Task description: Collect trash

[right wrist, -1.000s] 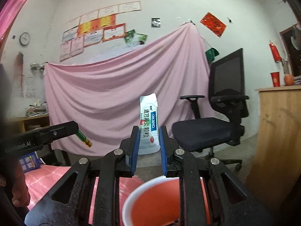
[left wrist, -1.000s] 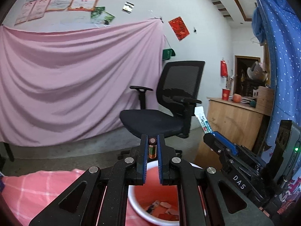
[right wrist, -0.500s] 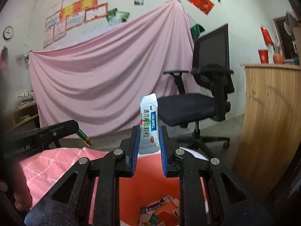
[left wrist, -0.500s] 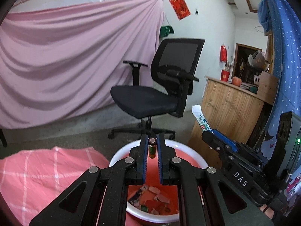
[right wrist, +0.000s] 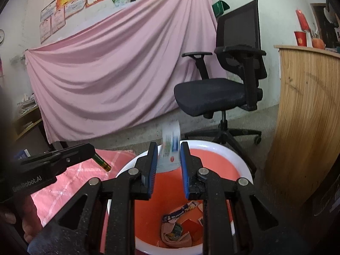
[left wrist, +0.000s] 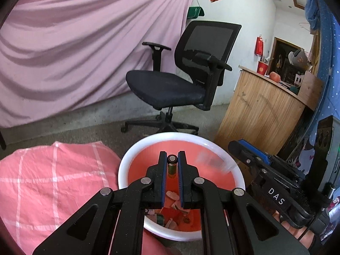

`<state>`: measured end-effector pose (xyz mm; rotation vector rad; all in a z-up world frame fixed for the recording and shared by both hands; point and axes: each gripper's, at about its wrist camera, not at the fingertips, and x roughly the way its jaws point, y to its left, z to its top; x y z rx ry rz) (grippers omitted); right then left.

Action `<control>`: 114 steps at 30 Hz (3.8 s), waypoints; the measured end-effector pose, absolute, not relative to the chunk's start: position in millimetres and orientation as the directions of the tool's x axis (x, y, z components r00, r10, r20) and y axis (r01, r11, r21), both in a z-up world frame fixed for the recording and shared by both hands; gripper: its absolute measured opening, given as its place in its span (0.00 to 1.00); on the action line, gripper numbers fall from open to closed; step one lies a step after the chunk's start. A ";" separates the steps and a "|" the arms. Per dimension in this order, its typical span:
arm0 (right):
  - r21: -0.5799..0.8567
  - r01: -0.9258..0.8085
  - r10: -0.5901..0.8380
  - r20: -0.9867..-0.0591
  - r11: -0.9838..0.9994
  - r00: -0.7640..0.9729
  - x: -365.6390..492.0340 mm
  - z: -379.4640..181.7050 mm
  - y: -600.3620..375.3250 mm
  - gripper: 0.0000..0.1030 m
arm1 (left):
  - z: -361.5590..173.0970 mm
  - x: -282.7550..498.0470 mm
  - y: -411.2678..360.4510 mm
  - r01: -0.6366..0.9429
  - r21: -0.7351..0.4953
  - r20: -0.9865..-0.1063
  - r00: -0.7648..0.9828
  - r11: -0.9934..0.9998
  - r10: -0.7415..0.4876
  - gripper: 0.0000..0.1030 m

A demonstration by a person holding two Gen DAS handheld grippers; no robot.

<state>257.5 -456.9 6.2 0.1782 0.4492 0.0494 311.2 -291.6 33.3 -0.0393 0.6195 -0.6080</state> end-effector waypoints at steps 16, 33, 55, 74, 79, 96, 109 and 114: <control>0.199 0.014 0.089 -0.500 0.980 0.861 267.3 -4.8 -461.7 0.63 | 22.2 314.5 -273.9 0.441 -0.225 -0.564 0.668 0.869 -0.485 0.37; 0.238 0.050 0.075 -0.487 0.970 0.870 264.3 -2.1 -459.1 1.00 | 26.8 296.0 -216.9 0.274 -0.184 -0.510 0.794 0.944 -0.330 0.95; 0.165 0.030 0.036 -0.384 0.986 0.922 206.2 38.1 -412.3 1.00 | 57.9 218.4 -150.2 0.225 -0.127 -0.381 0.888 0.966 -0.257 0.98; 0.088 0.000 0.029 -0.328 0.996 0.944 119.1 62.5 -337.6 1.00 | 70.8 121.9 -60.1 0.143 -0.105 -0.329 0.929 0.984 -0.170 0.98; 0.073 -0.014 0.036 -0.307 0.997 0.951 92.9 63.3 -314.8 1.00 | 65.4 95.0 -40.0 0.113 -0.103 -0.332 0.933 0.988 -0.141 0.98; 0.020 -0.017 0.021 -0.235 1.000 0.972 23.2 53.3 -266.8 1.00 | 41.2 26.9 10.1 0.062 -0.103 -0.336 0.937 0.993 -0.093 0.98; 0.006 -0.029 0.030 -0.198 1.000 0.980 -13.9 30.8 -241.6 1.00 | 12.7 7.7 29.6 0.054 -0.087 -0.326 0.942 0.995 -0.080 0.98; -0.022 -0.042 0.037 -0.208 0.999 0.977 -16.3 22.8 -228.6 1.00 | 11.3 3.7 31.2 0.053 -0.060 -0.295 0.953 0.997 -0.068 0.98</control>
